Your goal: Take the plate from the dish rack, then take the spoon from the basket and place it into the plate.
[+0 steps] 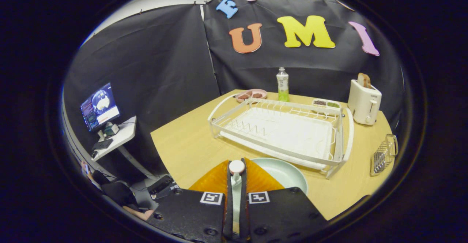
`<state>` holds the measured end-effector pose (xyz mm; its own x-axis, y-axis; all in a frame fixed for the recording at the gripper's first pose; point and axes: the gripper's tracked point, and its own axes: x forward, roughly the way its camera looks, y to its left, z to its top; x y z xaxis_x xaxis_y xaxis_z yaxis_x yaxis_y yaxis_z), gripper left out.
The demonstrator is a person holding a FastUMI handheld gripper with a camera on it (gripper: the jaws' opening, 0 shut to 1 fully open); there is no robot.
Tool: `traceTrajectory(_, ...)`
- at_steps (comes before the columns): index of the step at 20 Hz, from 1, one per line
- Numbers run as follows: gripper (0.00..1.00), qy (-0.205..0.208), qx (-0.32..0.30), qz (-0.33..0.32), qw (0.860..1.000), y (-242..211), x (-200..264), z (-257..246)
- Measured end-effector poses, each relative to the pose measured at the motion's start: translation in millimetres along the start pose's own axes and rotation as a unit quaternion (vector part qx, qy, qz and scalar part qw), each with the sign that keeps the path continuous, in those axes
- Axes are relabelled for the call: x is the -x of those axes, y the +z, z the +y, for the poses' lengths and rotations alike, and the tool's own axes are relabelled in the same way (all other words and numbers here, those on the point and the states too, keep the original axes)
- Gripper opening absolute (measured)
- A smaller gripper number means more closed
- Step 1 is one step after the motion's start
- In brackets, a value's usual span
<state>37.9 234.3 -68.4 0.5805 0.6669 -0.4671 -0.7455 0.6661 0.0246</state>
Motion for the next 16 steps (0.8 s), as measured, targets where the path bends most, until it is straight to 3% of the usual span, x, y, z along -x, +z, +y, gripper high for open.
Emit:
traceTrajectory(5,0.18,0.003,-0.016,-0.002,1.000,4,-6,-9)
traceTrajectory(7,0.29,-0.009,-0.021,-0.006,1.000,5,-6,-17)
traceTrajectory(11,0.61,-0.045,-0.023,-0.020,0.999,11,-6,-36)
traceTrajectory(16,0.76,-0.090,-0.010,-0.052,0.995,21,5,-46)
